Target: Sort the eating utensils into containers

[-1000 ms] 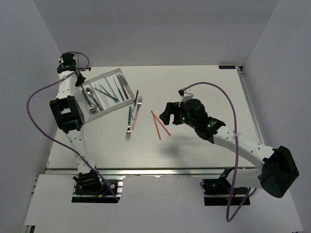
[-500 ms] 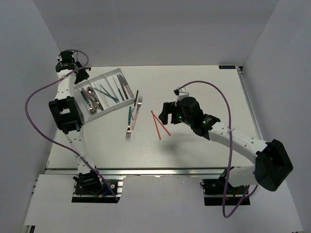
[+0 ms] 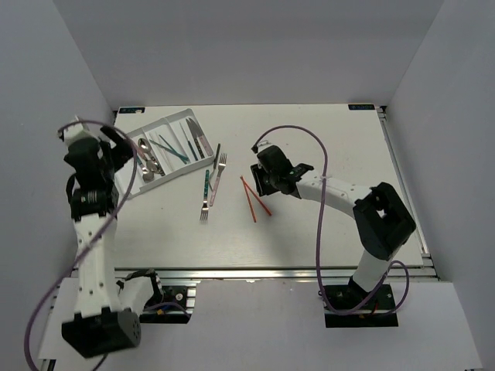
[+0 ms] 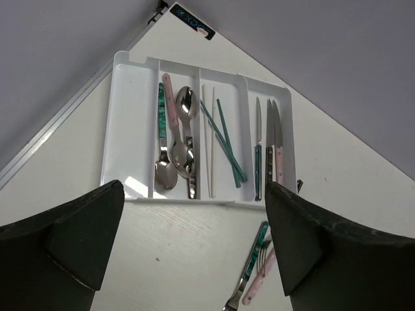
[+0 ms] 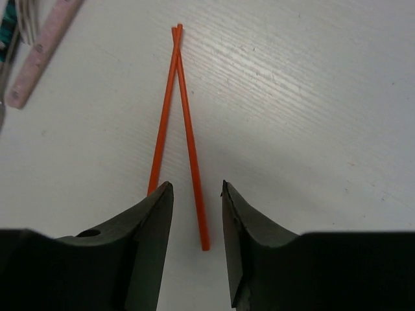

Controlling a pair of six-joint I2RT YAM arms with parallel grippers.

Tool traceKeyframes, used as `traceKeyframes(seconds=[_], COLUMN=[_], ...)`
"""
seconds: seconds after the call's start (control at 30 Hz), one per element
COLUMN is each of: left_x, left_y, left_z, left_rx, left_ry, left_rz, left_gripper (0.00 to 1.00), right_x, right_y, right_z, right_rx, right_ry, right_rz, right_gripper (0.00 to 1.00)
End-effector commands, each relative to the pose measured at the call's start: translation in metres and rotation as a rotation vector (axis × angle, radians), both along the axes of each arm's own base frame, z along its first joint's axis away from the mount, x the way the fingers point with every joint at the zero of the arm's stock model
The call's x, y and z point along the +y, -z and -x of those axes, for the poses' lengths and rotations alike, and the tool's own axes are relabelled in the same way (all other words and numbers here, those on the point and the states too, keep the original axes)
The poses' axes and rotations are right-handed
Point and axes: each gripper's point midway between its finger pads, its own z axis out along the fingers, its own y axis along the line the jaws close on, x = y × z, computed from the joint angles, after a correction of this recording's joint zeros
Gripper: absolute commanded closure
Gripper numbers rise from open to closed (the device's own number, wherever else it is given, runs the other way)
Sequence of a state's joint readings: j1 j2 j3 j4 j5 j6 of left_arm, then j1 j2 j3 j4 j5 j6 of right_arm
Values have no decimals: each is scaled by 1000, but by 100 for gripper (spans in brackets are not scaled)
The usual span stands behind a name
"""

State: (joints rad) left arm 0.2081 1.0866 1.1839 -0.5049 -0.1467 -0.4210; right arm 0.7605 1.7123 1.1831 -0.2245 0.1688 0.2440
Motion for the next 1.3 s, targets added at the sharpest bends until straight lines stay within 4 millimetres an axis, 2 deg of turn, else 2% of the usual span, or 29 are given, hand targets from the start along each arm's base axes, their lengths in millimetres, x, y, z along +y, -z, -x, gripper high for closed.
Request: traceKeyframes(seconds=[0.0,0.03,0.07,0.13,0.27,0.4,0.5,0.6,0.83,0.87,0.9,1.0,1.07,1.1,1.17,1.2,1.23,1.27], left_x=[-4,-6,-8,-16,-34,-42,-45,-47,-50,-52,-54,-72,-92,-116,-143,-168,-180,-196], left_y=[43,69,68,86,92,97,99,99,99,100,101,104,104,104,103,99,82,89], left_z=[19,29,36,44,50,47,45,45,44,43,43,37,31,32,30,35,31,37], left_rx=[-5,38,20,52,72,96,107,105,103,104,104,93,63,41,-33,-61,-151,-150], left_ry=[0,-8,-6,19,74,106,122,133,150,158,171,257,345,458,543,634,679,702], left_rz=[-6,-2,-7,7,-4,-4,1,1,7,11,16,69,142,212,345,400,410,481], left_gripper=[2,2,2,2,2,2,2,2,2,2,2,2,2,2,2,2,2,2], right_x=[0,1,3,0,-7,-8,-8,-9,-25,-29,-30,-34,-35,-33,-27,-13,-5,-2], right_y=[-1,2,2,9,33,55,64,78,96,97,96,87,77,64,50,25,13,10], right_z=[-1,3,2,1,0,3,5,9,13,13,12,8,4,1,3,4,7,16], right_rx=[6,12,9,11,51,103,124,155,211,218,222,219,204,179,165,135,125,138], right_ry=[-40,-49,-49,-41,-44,-60,-73,-82,-45,-30,-20,13,37,47,48,14,-3,-22], right_rz=[42,35,24,43,132,176,188,214,275,275,273,258,240,214,153,50,-9,-55], right_gripper=[58,58,55,50,54,55,55,59,86,94,100,100,100,100,100,100,100,100])
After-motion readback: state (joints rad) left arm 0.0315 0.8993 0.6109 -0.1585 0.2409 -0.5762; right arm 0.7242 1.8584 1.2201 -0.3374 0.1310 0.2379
